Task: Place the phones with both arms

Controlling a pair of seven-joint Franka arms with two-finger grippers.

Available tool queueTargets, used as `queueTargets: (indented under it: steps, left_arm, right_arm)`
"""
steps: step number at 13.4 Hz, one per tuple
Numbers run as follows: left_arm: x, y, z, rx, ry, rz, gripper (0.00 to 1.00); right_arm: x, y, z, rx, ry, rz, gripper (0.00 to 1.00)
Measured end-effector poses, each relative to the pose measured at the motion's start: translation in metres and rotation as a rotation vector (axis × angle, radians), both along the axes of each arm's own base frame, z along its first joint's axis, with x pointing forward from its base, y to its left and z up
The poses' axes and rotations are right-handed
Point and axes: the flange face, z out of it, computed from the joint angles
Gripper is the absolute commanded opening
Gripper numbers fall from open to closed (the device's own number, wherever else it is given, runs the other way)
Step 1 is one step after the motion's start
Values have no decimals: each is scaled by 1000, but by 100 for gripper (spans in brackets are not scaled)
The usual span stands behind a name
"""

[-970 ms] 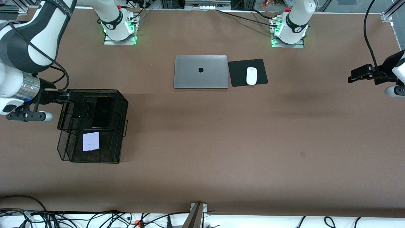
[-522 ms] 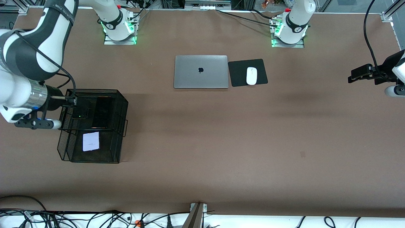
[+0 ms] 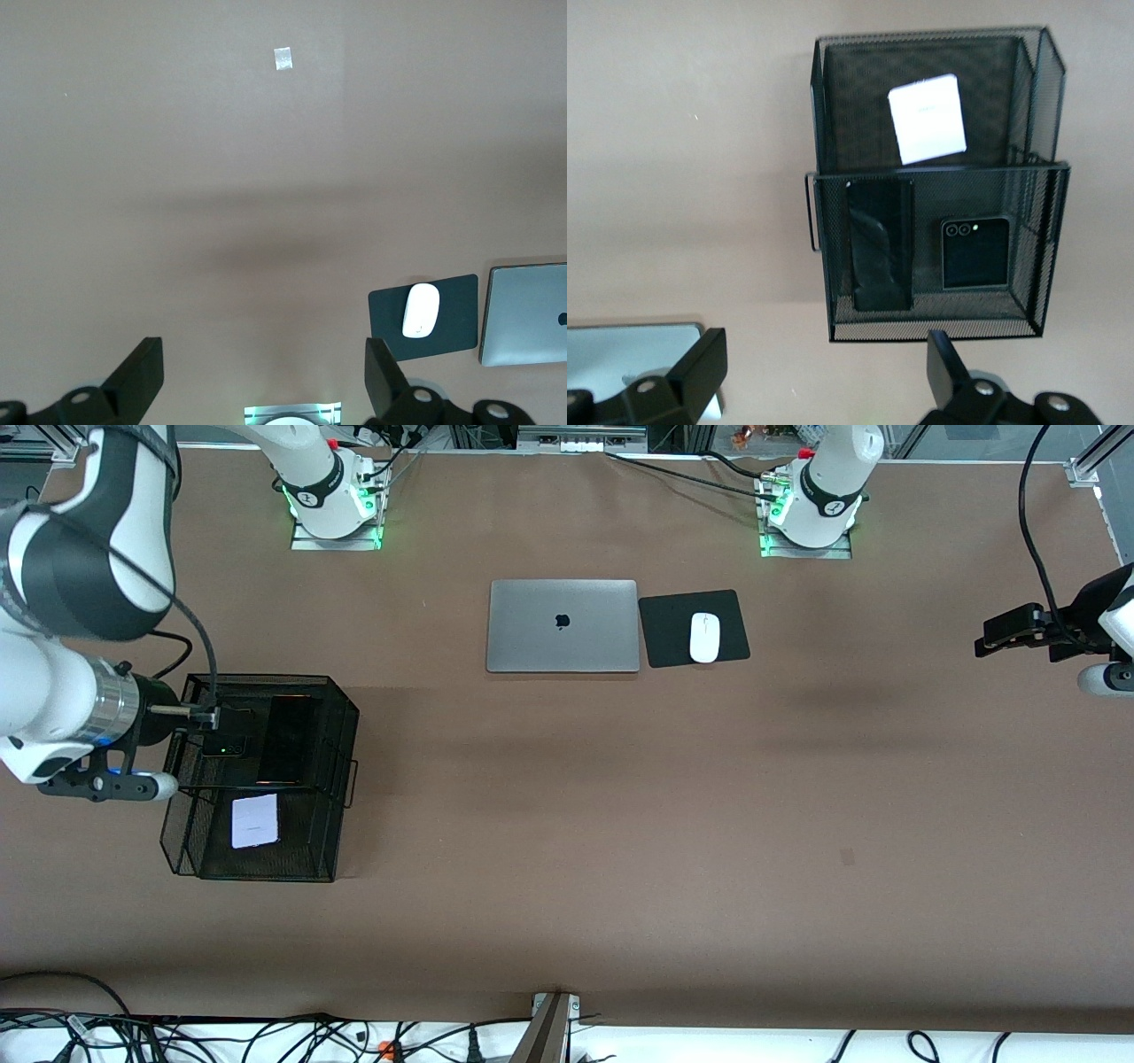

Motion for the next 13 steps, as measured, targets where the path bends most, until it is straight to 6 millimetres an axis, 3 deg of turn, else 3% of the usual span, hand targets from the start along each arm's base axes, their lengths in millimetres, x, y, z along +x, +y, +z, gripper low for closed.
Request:
queueTargets:
  steps: [6,13]
  left_arm:
    - [0,0,0,0,-2,0,100]
    - [5,-5,15,3,-73,-9,100]
  right_arm:
    - [-20,-72,4,16,-132,-8,100]
    - [-46,-74,-1,-19,-174,-52,99]
